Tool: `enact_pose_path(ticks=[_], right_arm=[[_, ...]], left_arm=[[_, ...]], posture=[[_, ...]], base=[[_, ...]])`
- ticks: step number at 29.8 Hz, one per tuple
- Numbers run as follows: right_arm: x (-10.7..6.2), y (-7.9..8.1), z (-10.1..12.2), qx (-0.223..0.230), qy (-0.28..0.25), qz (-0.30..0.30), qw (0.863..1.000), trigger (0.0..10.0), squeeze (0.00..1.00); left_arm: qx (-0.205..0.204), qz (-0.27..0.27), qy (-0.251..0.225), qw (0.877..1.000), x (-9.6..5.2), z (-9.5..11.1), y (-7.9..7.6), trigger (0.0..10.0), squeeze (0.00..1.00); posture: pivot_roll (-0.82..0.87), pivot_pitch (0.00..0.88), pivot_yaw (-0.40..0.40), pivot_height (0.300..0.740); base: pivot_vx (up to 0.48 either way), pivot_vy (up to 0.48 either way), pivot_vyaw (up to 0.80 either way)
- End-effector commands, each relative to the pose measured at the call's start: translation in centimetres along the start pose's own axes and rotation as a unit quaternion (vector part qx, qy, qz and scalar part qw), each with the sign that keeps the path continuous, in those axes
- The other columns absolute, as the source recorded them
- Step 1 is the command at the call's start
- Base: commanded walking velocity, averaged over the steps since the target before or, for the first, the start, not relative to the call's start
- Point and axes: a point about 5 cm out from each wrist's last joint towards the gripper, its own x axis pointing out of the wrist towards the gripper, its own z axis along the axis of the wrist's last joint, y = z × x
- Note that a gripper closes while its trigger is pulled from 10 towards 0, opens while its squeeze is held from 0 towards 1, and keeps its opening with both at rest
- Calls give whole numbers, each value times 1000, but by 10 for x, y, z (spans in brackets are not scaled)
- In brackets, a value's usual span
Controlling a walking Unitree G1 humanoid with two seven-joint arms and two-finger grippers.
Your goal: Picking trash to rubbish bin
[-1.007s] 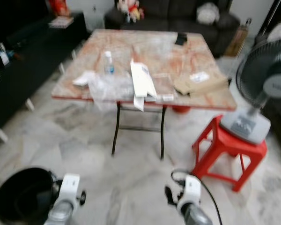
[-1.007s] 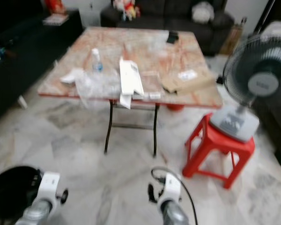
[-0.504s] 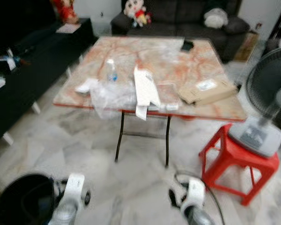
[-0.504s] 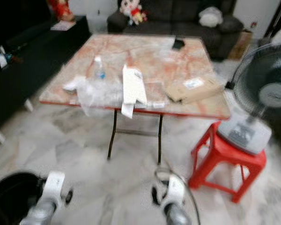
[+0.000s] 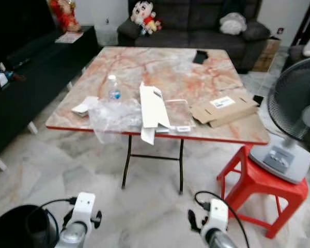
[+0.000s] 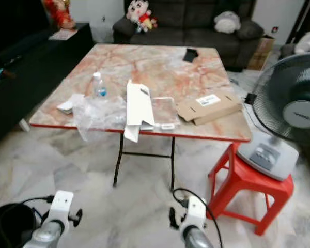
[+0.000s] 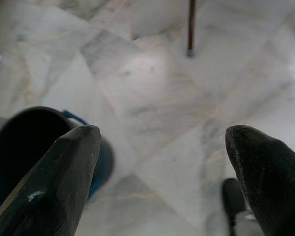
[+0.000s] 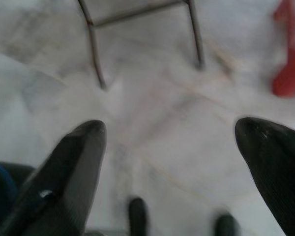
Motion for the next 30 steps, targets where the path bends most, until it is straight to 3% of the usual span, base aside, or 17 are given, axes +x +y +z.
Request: enact_pose_path(ticks=[1,20,30], right_arm=[[-2,-13,0,2,-1,-19,1000,10000,0],[-3,-14,-2,4,2,-19,1000,10000,0],[-3,-13,-2,2,3,-17,1000,10000,0]], left_arm=[[4,-7,-12,1000,2,7,-7,10000,0],[6,9,-16,1000,2,8,-3,10000,0],[-12,29,-22,999,3,14,6,10000,0]], posture=[[98,11,23,740],[110,36,15,740],[116,47,9,740]], base=[[337,0,0],[333,0,0],[0,0,0]])
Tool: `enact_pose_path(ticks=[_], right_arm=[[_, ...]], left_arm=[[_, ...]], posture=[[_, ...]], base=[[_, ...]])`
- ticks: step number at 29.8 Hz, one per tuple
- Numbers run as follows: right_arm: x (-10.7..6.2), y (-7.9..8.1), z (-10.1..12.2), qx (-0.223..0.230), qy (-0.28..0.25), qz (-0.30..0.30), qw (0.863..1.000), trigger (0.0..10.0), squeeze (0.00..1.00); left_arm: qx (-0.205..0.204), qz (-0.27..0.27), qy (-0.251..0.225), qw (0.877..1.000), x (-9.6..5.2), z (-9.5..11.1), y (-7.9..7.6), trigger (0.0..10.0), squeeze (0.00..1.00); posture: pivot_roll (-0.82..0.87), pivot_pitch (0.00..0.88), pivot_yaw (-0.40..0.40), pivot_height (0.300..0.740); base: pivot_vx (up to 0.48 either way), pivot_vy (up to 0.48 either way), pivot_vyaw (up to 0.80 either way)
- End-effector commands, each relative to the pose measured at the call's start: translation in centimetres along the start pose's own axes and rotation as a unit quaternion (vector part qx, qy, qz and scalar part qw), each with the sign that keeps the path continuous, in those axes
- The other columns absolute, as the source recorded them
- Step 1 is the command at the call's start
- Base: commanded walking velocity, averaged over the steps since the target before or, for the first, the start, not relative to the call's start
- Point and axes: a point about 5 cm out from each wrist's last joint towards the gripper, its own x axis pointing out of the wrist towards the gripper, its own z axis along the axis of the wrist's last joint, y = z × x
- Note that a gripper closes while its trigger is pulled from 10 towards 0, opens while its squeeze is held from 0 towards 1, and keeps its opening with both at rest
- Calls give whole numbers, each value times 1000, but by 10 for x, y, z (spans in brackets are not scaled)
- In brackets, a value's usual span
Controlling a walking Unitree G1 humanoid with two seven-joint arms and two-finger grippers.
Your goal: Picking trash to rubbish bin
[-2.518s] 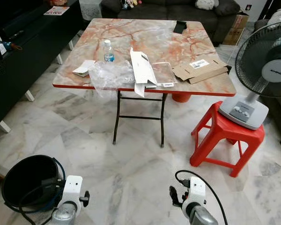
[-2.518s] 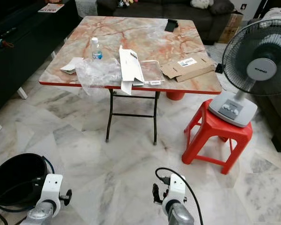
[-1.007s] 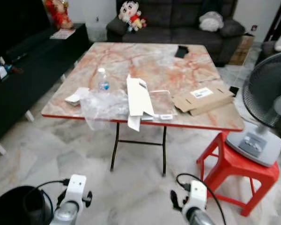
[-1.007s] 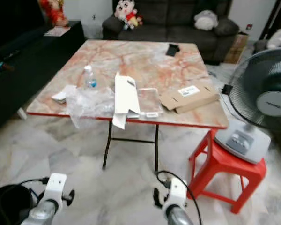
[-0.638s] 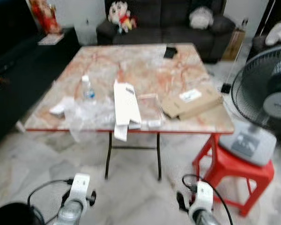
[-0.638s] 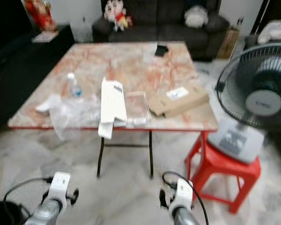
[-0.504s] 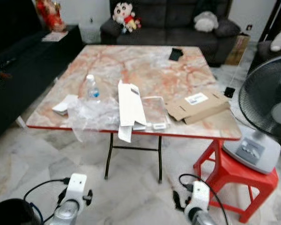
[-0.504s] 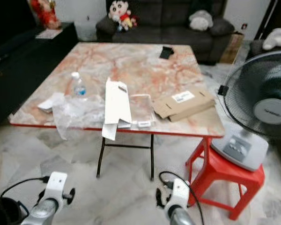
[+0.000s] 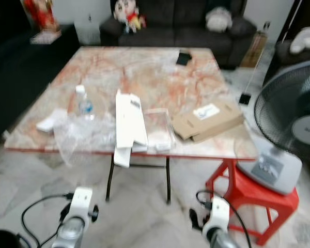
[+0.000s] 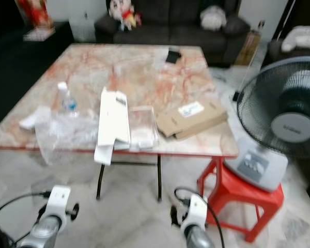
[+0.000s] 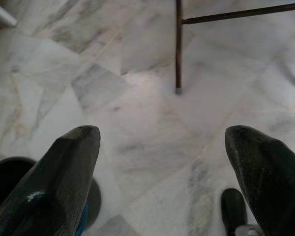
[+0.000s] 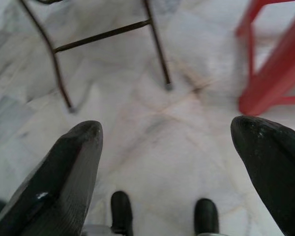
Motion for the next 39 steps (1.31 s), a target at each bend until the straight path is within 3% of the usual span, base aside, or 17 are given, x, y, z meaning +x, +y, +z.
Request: enact_pose_path(ticks=[1,2,3,13,14,16,17,20,21,22,23,30,32,35,39], right_arm=[[-1,-4,-1,1,4,-6,1000,10000,0],[-1,-4,-1,1,4,-5,1000,10000,0],[-1,-4,-1,1,4,-5,1000,10000,0],[-1,-3,-3,2,5,-5,1000,10000,0],[-1,-3,-4,1,6,-5,1000,10000,0],[-1,-3,-4,1,6,-5,1000,10000,0],[-1,-3,-4,1,6,-5,1000,10000,0],[-1,-3,-4,1,6,-5,1000,10000,0],[-1,-3,-4,1,6,-6,1000,10000,0],[-2,-3,-4,0,6,-6,1000,10000,0],[-2,-4,-4,0,6,-6,1000,10000,0],[-1,-3,-3,0,5,-5,1000,10000,0],[-1,-3,-4,1,5,-5,1000,10000,0],[-1,-3,-3,0,4,-5,1000,10000,0],[-2,-3,-4,0,4,-6,1000,10000,0]], left_arm=[[3,3,8,1000,0,-1,1,10000,0],[10,3,6,1000,1,1,0,10000,702],[10,1,3,1000,1,2,0,10000,1000],[7,21,-34,999,4,18,4,10000,1000],[-50,37,-51,997,7,29,11,10000,1000],[-101,49,-64,992,9,38,17,10000,1000],[-106,50,-65,991,9,40,18,10000,1000],[-184,46,-83,978,13,54,23,10000,1000],[-187,42,-90,977,13,58,23,10000,1000],[-190,34,-104,976,14,66,23,10000,580],[-187,30,-113,975,15,71,23,10000,0],[-216,24,-134,967,16,85,24,10000,0],[-236,20,-137,962,16,88,25,10000,0],[-296,17,-144,944,18,96,27,10000,0],[-321,13,-147,936,19,101,28,10000,0]], posture=[[116,47,9,740],[116,47,9,740],[116,47,9,740],[113,50,12,740],[111,51,15,740],[109,48,17,740],[109,48,17,740],[107,45,19,740],[107,45,19,740],[105,38,20,740],[105,38,20,740],[100,29,24,740],[100,29,24,740],[100,29,24,740],[97,20,24,740]], base=[[0,0,0],[0,0,0],[0,0,0],[0,0,0],[0,0,0],[0,0,0],[0,0,0],[0,0,0],[0,0,0],[0,0,0],[0,0,0],[0,0,0],[0,0,0],[0,0,0],[0,0,0]])
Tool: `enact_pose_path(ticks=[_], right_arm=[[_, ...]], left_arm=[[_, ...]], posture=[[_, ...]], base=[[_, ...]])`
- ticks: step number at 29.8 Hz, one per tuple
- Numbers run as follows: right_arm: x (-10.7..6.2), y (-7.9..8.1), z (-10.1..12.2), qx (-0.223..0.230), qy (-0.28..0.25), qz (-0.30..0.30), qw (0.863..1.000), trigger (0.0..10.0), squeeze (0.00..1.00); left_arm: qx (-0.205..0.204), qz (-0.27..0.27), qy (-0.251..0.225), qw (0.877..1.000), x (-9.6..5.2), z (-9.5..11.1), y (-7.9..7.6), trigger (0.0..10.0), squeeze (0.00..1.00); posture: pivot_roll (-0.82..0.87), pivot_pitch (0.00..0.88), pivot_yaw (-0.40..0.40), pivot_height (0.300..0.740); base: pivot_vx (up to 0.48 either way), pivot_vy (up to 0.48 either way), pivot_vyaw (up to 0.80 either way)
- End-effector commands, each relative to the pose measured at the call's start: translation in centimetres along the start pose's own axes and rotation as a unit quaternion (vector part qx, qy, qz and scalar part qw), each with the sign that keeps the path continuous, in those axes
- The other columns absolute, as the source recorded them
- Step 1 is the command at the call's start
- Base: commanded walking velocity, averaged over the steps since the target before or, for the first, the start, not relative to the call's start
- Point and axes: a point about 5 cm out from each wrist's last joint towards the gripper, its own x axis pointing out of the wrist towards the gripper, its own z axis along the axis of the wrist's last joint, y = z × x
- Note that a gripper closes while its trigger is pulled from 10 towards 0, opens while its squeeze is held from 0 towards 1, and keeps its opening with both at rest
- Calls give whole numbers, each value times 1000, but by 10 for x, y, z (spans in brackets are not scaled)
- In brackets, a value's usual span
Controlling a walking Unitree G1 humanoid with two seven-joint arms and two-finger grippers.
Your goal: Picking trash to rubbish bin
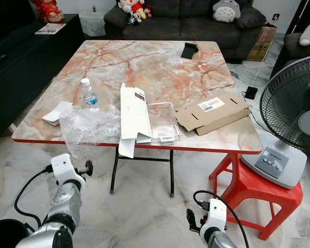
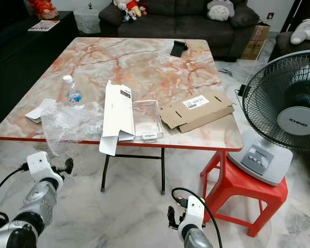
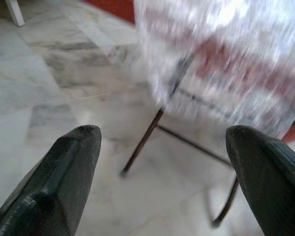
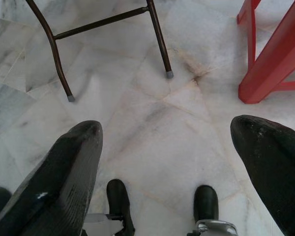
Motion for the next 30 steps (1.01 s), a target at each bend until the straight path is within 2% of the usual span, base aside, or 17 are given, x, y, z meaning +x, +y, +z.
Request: enact_pose_path(ticks=[1,4,7,14,30], right_arm=[[0,0,0,-1,-1,-1,1000,10000,0],[0,0,1,-1,-1,-1,1000,10000,0],[0,-1,1,-1,-3,-3,1000,10000,0],[0,-2,1,0,-4,-4,1000,10000,0],[-3,-11,-1,7,-14,-15,1000,10000,0]], left_arm=[[-21,0,7,1000,1,0,-2,10000,0],[-34,0,7,999,2,2,-4,10000,0],[-67,-1,7,998,5,6,-10,10000,0],[-97,4,13,995,7,8,-11,10000,0],[-65,-26,37,997,10,9,-19,10000,0]], posture=[[97,20,24,740],[96,16,24,740],[92,11,24,740],[86,11,23,740],[51,98,0,740]], base=[[0,0,0],[0,0,0],[0,0,0],[0,0,0],[0,0,0]])
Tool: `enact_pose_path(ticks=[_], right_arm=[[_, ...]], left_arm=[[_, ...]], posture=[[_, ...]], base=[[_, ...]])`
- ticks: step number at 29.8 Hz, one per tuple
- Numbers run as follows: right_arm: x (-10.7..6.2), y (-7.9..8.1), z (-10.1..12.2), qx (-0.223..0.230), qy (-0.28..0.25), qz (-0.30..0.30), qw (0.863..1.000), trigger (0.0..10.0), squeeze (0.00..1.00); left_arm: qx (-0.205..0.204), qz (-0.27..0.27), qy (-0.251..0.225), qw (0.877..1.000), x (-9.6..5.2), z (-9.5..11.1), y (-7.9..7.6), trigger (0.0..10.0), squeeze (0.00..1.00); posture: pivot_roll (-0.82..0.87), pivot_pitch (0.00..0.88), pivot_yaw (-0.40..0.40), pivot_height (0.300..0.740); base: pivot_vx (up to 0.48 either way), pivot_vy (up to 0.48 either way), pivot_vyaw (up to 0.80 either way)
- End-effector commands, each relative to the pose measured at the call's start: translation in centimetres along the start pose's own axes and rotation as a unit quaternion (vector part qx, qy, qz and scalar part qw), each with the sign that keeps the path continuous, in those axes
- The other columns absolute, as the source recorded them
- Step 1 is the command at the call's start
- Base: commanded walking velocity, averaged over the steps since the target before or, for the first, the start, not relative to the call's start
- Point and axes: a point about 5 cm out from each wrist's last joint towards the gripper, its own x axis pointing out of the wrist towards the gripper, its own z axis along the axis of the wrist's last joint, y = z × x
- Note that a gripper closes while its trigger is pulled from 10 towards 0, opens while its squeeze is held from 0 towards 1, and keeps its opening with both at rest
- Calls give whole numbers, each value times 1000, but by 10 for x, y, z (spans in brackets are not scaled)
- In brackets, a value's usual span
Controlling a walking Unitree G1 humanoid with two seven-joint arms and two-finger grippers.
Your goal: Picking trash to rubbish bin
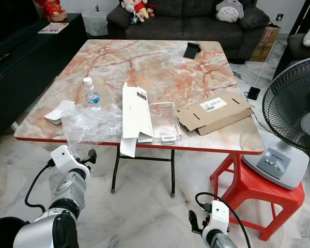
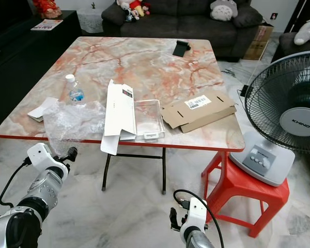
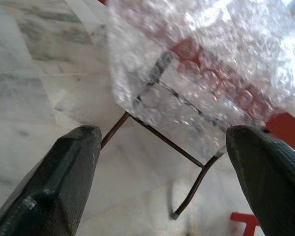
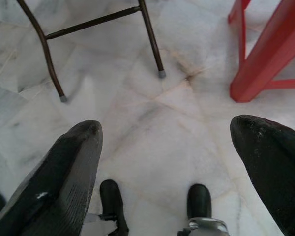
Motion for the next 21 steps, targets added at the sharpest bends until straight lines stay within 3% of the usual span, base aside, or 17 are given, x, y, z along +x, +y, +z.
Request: enact_pose_path(ticks=[1,12,21], right_arm=[[-1,-3,0,6,-7,-4,1000,10000,0],[-5,-11,-4,12,-16,-14,1000,10000,0],[-7,-13,-10,16,-15,-18,1000,10000,0]], left_arm=[[17,-11,11,1000,2,2,-4,10000,0],[22,-23,7,999,5,7,-16,10000,0],[-25,-34,-31,999,10,26,-33,10000,0]], posture=[[45,109,-1,740],[25,154,-4,740],[26,171,-2,740]], base=[[0,0,0],[0,0,0],[0,0,0]])
